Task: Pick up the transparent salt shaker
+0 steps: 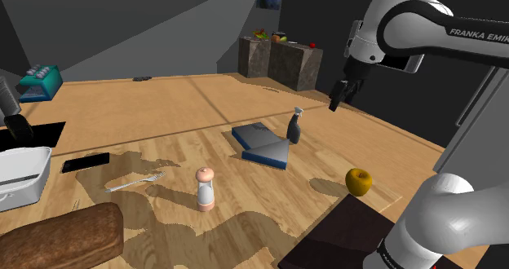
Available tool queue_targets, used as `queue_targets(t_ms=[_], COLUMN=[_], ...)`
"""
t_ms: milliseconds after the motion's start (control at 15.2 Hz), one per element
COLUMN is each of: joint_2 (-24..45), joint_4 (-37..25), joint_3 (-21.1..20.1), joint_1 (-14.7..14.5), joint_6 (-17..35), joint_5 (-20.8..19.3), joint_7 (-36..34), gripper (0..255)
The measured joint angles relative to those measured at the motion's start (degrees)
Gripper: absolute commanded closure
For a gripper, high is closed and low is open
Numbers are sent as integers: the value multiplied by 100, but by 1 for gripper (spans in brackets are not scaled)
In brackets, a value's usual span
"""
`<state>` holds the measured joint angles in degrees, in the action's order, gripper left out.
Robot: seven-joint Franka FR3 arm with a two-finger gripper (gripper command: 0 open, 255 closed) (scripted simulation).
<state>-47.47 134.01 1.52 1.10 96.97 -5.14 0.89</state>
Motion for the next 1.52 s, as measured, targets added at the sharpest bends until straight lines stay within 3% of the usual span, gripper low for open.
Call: queue_targets(t_ms=[660,1518], joint_2=[942,3255], joint_4=[202,-429], joint_3=[-444,-1203], joint_1=[-241,-574], joint_6=[1013,2585], joint_5=[425,815], joint_7=[-593,-1545], gripper=[0,0])
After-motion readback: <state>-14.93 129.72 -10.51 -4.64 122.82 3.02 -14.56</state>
